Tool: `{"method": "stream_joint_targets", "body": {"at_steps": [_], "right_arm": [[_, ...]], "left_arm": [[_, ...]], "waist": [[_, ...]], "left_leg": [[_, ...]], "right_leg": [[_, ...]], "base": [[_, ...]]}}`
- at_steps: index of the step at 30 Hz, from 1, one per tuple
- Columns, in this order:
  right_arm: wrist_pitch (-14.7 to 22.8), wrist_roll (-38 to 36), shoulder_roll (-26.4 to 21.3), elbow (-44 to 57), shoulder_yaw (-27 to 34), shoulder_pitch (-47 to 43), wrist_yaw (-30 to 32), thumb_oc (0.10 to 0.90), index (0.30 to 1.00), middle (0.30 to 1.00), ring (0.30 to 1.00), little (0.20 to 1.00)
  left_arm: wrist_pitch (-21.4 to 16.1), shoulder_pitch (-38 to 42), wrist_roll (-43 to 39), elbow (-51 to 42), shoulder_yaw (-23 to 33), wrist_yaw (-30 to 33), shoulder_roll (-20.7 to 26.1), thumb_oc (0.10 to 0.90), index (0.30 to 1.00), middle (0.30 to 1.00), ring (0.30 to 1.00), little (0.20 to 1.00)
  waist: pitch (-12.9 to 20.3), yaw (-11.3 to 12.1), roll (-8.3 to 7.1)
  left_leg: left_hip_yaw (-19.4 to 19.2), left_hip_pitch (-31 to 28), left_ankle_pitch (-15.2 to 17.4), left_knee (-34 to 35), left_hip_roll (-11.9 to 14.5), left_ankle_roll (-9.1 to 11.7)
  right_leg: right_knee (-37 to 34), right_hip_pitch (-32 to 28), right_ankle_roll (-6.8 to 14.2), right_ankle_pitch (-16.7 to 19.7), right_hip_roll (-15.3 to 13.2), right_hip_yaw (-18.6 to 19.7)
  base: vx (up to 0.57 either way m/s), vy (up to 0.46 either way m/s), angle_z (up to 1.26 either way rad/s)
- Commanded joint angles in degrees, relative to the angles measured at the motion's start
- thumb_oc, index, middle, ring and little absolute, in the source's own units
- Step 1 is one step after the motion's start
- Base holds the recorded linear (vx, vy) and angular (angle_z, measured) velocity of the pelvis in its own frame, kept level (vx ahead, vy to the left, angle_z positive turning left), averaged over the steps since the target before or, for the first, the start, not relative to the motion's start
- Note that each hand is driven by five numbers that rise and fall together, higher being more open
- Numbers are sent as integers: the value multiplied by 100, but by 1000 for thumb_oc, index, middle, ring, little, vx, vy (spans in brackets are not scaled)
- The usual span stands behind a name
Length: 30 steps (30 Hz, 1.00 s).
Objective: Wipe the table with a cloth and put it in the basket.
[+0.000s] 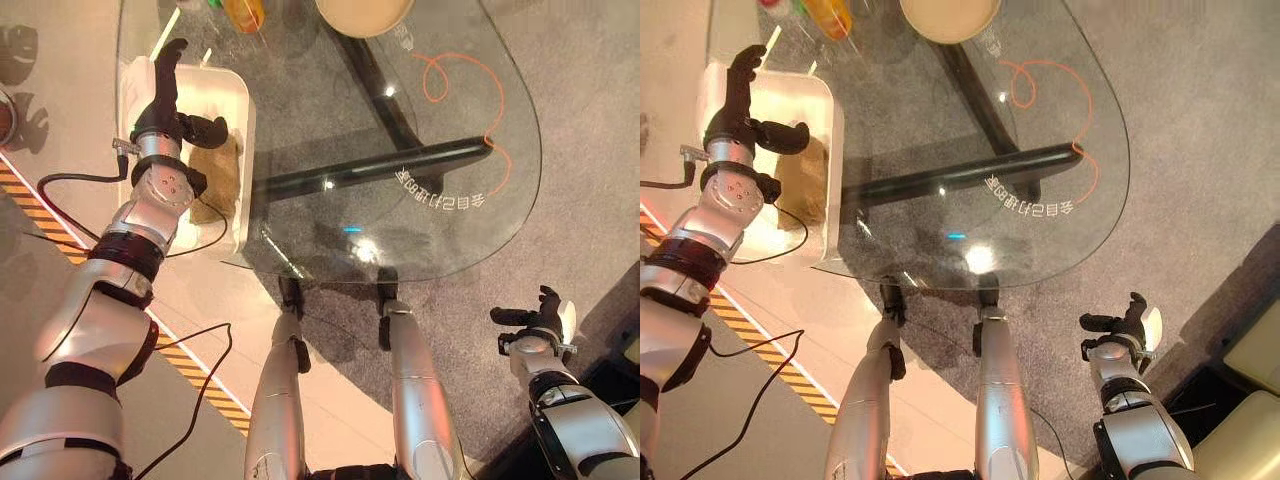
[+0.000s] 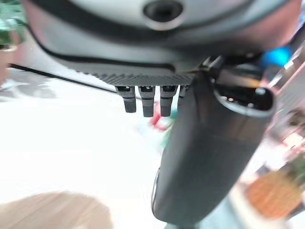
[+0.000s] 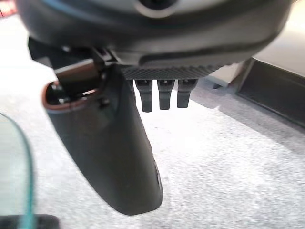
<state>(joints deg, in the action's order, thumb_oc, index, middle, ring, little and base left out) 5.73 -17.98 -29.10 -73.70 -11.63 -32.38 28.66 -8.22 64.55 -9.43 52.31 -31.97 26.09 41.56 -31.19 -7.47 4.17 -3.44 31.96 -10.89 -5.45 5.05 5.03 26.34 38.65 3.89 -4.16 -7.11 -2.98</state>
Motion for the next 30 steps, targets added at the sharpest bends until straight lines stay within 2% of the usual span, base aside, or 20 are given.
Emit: {"method": "stream_joint_targets", "body": {"at_steps": [1, 3, 6, 8, 12, 13, 14, 16, 21, 24, 27, 30], "right_arm": [[105, -151, -183, -126, 255, 635, 165, 800, 900, 900, 900, 900], [139, -180, -201, -137, 392, 817, 92, 800, 900, 900, 900, 900], [191, -241, -205, -161, 491, 1043, 17, 800, 900, 900, 900, 900], [229, -237, -176, -172, 613, 1273, -32, 800, 900, 900, 900, 900], [252, -240, -161, -184, 776, 1584, -158, 800, 900, 900, 900, 900], [255, -198, -142, -215, 879, 1772, -220, 800, 900, 900, 900, 900], [255, -197, -148, -211, 873, 1782, -221, 800, 900, 900, 900, 900], [232, -198, -118, -296, 1016, 2035, -383, 800, 900, 900, 900, 900], [105, -155, -2, -391, 1177, 2363, -699, 800, 900, 900, 900, 900], [1, 30, 267, -366, 1251, 2685, -925, 800, 900, 900, 900, 900], [-104, 223, 376, -360, 1268, 2821, -1020, 800, 900, 900, 900, 900], [-247, 366, 429, -436, 1318, 2918, -1208, 800, 900, 900, 900, 900]], "left_arm": [[-718, 324, -72, -221, 673, 702, 731, 800, 900, 900, 900, 900], [-929, 169, -4, -384, 854, 784, 878, 800, 900, 900, 900, 900], [-971, -6, 23, -501, 957, 790, 988, 800, 900, 900, 900, 900], [-993, -278, 26, -629, 1099, 731, 1075, 800, 900, 900, 900, 900], [-1020, -775, -163, -790, 1371, 691, 1192, 800, 900, 900, 900, 900], [-1049, -1136, -286, -843, 1624, 611, 1211, 800, 900, 900, 900, 900], [-1048, -1164, -287, -854, 1642, 608, 1209, 800, 900, 900, 900, 900], [-1129, -1744, -475, -912, 2041, 495, 1172, 800, 900, 900, 900, 900], [-1093, -2873, -717, -915, 2685, -9, 824, 800, 900, 900, 900, 900], [-1002, -4189, -1191, -738, 3327, -769, 91, 800, 900, 900, 900, 900], [-980, -4891, -1191, -539, 3544, -1075, -391, 800, 900, 900, 900, 900], [-780, -5376, -1322, -29, 3692, -1517, -752, 800, 900, 900, 900, 900]], "waist": [[139, 191, -178], [141, 245, -195], [330, 299, -197], [599, 352, -190], [973, 399, -171], [1202, 427, -146], [1202, 418, -140], [1523, 473, -126], [1959, 596, -141], [2306, 766, -194], [2445, 841, -223], [2565, 918, -251]], "left_leg": [[-178, -574, 732, -152, -208, -101], [-205, -1017, 712, 59, -206, -66], [-221, -1338, 710, 277, -220, -53], [-233, -1736, 710, 548, -221, -21], [-262, -2140, 626, 860, -204, 39], [-270, -2371, 624, 993, -208, 63], [-267, -2385, 627, 996, -208, 64], [-261, -2615, 678, 1045, -206, 77], [-200, -2895, 785, 1045, -200, 78], [-103, -3123, 872, 1045, -194, 59], [-82, -3248, 918, 1045, -174, 38], [-70, -3358, 972, 1045, -141, 31]], "right_leg": [[-1329, -741, 226, 718, 156, 42], [-1534, -1201, 267, 745, 94, -10], [-1744, -1528, 297, 767, 39, -54], [-2009, -1958, 332, 769, -7, -99], [-2397, -2469, 354, 841, -55, -165], [-2602, -2774, 364, 865, -77, -227], [-2622, -2797, 364, 871, -77, -232], [-2787, -3128, 377, 877, -118, -308], [-3009, -3585, 404, 891, -161, -461], [-3126, -3893, 421, 866, -172, -572], [-3134, -4009, 421, 828, -172, -605], [-3134, -4157, 405, 753, -165, -670]], "base": [[-12, -16, -4], [0, 0, 0], [28, -33, 6], [74, -41, -1], [62, -20, 0], [85, -4, 4], [101, 1, 8], [95, -11, 8], [83, -19, 9], [124, -12, 17], [83, 21, 8], [57, 16, 6]]}}
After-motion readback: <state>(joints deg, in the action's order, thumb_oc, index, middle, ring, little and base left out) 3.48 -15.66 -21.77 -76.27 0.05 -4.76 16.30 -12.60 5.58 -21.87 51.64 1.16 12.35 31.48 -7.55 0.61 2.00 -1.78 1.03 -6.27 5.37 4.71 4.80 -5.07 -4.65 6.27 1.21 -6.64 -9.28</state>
